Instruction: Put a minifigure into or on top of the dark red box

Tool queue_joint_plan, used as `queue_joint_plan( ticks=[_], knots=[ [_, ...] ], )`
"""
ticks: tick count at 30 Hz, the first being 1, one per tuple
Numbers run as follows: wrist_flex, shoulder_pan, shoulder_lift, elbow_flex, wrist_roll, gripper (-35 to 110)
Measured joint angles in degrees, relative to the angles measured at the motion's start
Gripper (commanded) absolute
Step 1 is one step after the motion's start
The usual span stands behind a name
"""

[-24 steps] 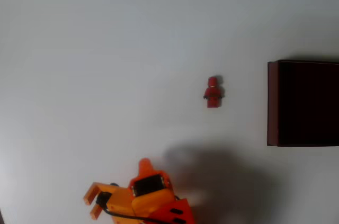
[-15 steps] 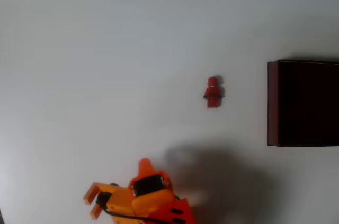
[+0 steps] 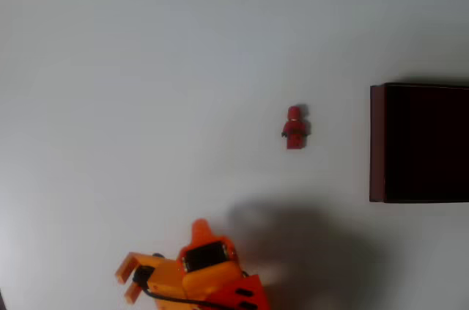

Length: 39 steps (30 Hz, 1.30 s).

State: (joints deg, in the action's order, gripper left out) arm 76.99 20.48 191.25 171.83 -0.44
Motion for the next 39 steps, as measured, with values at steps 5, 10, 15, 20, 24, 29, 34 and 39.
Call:
queue_joint_plan(
  ticks=[5,10,15,20,24,29,34,39],
  knots=[
    [0.0,0.0,0.0,0.0,0.0,0],
    [0.0,0.0,0.0,0.0,0.0,0],
    [0.0,0.0,0.0,0.0,0.0,0],
    [0.0,0.0,0.0,0.0,0.0,0],
    [0.0,0.0,0.0,0.0,0.0,0],
    [0.0,0.0,0.0,0.0,0.0,0],
    [0.0,-1.1,0.0,0.0,0.8,4],
    [-0.2,-5.4,0.0,-0.1,7.0,2]
  ],
)
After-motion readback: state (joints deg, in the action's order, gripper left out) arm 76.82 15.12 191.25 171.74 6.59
